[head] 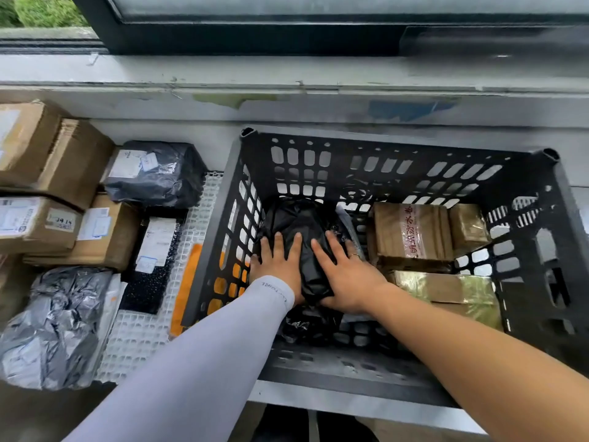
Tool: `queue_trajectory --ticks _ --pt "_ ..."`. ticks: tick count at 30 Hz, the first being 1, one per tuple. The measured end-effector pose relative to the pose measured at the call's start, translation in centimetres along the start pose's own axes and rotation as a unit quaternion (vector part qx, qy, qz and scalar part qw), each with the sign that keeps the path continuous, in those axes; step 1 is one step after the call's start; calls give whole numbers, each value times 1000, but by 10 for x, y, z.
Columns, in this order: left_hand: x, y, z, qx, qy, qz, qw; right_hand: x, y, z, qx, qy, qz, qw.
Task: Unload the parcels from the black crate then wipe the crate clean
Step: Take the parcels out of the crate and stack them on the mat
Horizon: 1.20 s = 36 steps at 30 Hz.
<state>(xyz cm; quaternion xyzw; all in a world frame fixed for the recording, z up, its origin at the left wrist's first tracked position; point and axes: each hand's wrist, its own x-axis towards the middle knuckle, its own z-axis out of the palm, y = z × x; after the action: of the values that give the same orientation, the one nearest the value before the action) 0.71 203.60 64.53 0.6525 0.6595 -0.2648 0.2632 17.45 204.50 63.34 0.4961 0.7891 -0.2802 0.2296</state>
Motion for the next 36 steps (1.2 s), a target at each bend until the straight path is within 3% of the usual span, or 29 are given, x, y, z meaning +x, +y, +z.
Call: queue_trajectory --ticks 7,16,26,36 --pt "1 6 3 21 -2 -11 1000 6 -4 8 13 -12 13 1000" --pt "-14 12 -7 15 27 14 999 -7 -11 -8 69 31 26 997" --pt "-58 26 -28 16 121 22 992 -52 -12 -36 32 105 32 993" --pt "-108 45 -34 -103 199 5 975 -109 -13 -49 -9 216 32 976"
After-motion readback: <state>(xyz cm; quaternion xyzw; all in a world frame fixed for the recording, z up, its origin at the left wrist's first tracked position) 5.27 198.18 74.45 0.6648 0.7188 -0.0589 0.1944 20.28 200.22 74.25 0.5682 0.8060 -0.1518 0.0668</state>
